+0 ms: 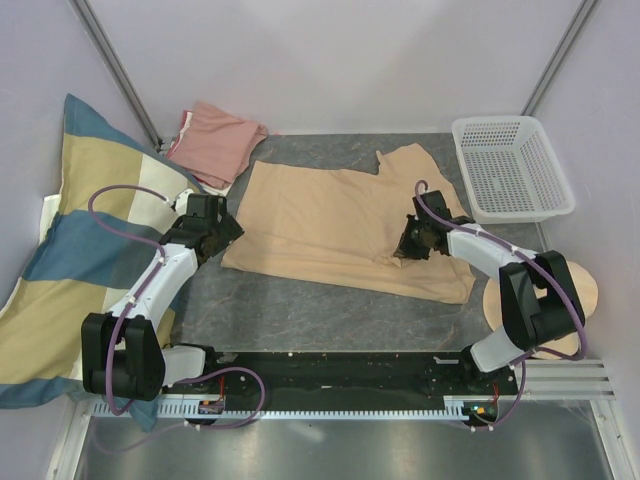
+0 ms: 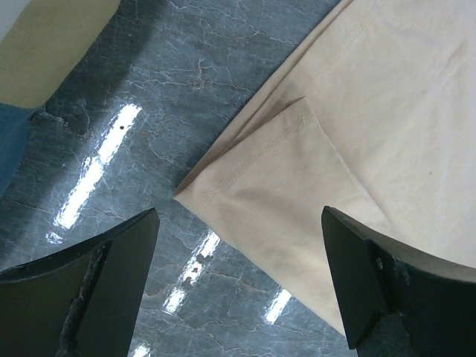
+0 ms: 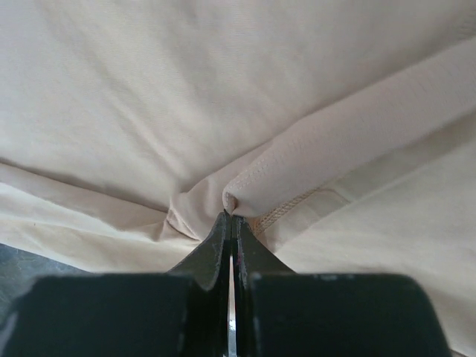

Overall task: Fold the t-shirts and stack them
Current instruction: Fold the flattened tshirt in 1/3 of the way

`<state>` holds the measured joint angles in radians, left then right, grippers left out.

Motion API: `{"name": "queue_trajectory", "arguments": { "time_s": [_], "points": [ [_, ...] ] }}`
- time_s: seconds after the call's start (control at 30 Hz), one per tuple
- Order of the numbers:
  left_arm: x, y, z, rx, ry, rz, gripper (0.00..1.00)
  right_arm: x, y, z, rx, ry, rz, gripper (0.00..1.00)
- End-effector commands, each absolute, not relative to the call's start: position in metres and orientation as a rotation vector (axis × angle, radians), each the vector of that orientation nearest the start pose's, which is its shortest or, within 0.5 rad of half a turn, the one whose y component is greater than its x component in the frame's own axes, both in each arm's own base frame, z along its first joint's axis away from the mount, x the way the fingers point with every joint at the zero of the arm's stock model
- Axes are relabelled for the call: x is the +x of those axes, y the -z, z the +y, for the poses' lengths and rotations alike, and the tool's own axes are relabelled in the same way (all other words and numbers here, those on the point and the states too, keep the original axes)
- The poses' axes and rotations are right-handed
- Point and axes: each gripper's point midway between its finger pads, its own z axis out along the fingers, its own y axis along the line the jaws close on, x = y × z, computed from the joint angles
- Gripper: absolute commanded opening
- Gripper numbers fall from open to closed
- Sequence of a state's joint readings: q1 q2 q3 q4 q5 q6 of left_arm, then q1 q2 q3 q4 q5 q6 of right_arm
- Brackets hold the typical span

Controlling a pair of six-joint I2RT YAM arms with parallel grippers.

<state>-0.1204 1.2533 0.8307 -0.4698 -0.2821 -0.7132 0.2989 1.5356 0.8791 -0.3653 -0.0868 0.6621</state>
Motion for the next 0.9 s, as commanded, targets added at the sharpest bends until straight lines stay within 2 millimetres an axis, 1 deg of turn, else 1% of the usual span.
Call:
{"name": "queue_trajectory", "arguments": {
  "time_s": [0.0, 0.03, 0.23, 0.37, 0.5, 0.57, 0.63, 0.67, 0.73, 0.77, 0.8, 0.83, 0.87],
  "points": [
    [0.321, -0.113, -0.015, -0.768, 0.028, 2.250, 0.98, 0.337, -0.057, 0.156, 0.413, -0.503, 2.577, 0.00],
    [0.321, -0.112, -0.015, -0.767, 0.031, 2.253, 0.98, 0.338, -0.052, 0.155, 0.414, -0.488, 2.588, 0.00],
    [0.322, -0.113, -0.015, -0.766, 0.031, 2.252, 0.98, 0.352, -0.049, 0.158, 0.407, -0.474, 2.583, 0.00],
    [0.321, -0.112, -0.015, -0.764, 0.028, 2.257, 0.98, 0.365, -0.056, 0.160, 0.399, -0.475, 2.561, 0.01],
    [0.320, -0.110, -0.015, -0.763, 0.025, 2.265, 0.98, 0.373, -0.057, 0.163, 0.393, -0.473, 2.557, 0.01],
    [0.321, -0.109, -0.015, -0.765, 0.023, 2.266, 0.98, 0.378, -0.061, 0.164, 0.386, -0.474, 2.548, 0.02],
    [0.319, -0.106, -0.016, -0.762, 0.021, 2.275, 0.98, 0.382, -0.058, 0.163, 0.380, -0.457, 2.554, 0.04],
    [0.319, -0.106, -0.015, -0.764, 0.020, 2.276, 0.98, 0.387, -0.061, 0.164, 0.379, -0.458, 2.544, 0.09],
    [0.319, -0.105, -0.015, -0.760, 0.018, 2.280, 0.98, 0.390, -0.058, 0.163, 0.367, -0.443, 2.554, 0.16],
    [0.319, -0.105, -0.015, -0.760, 0.018, 2.280, 0.98, 0.395, -0.061, 0.164, 0.362, -0.439, 2.542, 0.23],
    [0.319, -0.105, -0.016, -0.760, 0.020, 2.281, 0.98, 0.397, -0.059, 0.164, 0.355, -0.426, 2.543, 0.25],
    [0.319, -0.104, -0.016, -0.760, 0.018, 2.283, 0.98, 0.400, -0.061, 0.164, 0.348, -0.421, 2.536, 0.29],
    [0.319, -0.104, -0.016, -0.760, 0.020, 2.284, 0.98, 0.407, -0.067, 0.165, 0.340, -0.424, 2.520, 0.35]
  ]
}}
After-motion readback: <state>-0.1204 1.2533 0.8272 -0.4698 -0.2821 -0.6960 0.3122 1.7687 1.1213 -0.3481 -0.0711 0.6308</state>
